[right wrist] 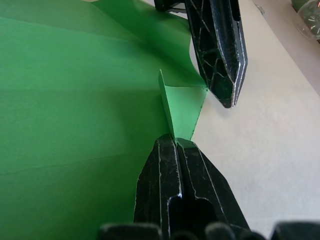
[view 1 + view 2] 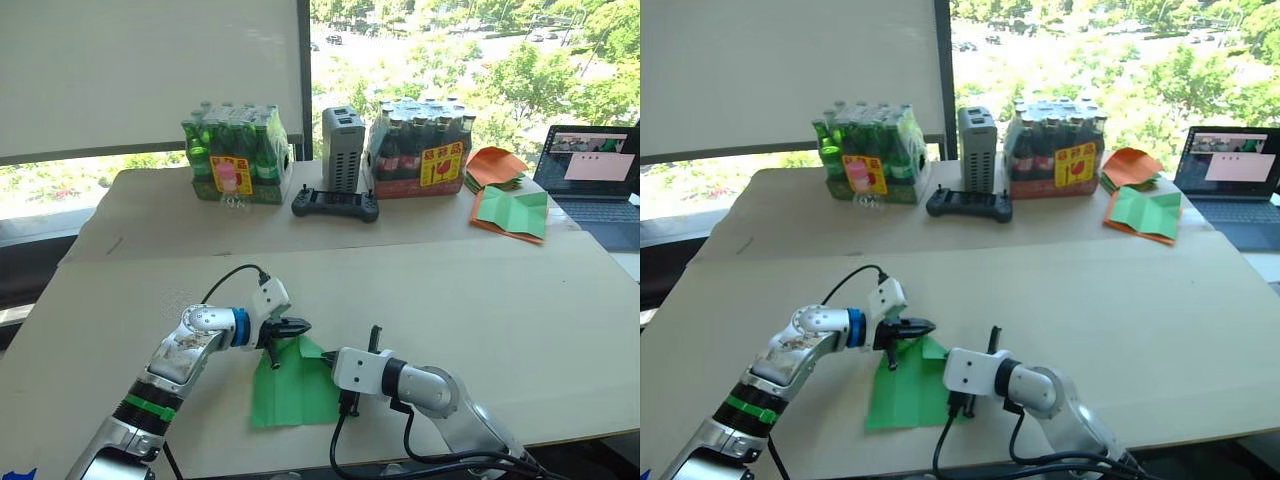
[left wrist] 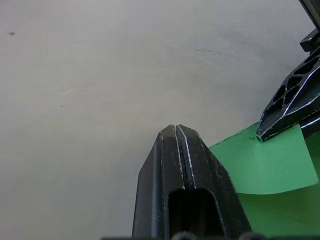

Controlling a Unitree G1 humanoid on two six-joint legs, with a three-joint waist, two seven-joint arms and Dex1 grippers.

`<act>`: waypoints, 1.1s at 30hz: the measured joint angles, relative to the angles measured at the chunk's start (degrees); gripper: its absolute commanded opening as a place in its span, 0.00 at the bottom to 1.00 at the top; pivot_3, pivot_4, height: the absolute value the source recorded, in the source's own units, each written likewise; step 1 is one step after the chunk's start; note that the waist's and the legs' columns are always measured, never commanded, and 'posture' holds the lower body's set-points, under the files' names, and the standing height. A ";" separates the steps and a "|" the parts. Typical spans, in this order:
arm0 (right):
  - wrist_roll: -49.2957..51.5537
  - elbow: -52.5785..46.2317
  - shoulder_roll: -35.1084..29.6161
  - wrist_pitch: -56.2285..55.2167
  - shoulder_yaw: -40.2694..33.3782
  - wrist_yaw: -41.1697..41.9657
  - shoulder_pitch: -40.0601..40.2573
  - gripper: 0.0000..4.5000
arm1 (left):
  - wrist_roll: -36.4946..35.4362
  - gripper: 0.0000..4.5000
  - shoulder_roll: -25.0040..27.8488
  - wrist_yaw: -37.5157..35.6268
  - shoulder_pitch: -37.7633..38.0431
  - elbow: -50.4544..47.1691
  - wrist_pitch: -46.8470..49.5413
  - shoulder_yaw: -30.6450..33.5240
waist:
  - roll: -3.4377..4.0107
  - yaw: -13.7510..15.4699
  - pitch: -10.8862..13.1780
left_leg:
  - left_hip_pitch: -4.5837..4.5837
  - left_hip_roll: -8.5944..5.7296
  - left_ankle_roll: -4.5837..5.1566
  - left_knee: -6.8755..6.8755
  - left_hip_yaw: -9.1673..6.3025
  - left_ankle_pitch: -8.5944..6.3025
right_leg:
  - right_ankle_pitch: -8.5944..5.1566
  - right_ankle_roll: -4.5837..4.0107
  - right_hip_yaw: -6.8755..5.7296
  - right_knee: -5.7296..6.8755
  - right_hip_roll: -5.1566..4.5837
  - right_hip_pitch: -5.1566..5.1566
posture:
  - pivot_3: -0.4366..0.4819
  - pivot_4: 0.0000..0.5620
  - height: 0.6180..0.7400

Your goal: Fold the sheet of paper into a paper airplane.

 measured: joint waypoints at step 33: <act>-2.41 0.96 2.52 1.03 -0.13 0.07 -0.43 0.01 | -4.80 0.00 2.99 2.57 5.10 -7.05 5.11 4.05 | 0.01 0.38 0.00 | 0.17 0.01 -0.03 -0.07 0.05 -0.01 | -0.01 -0.01 0.06 -0.02 0.02 0.05 | 0.48 0.27 0.90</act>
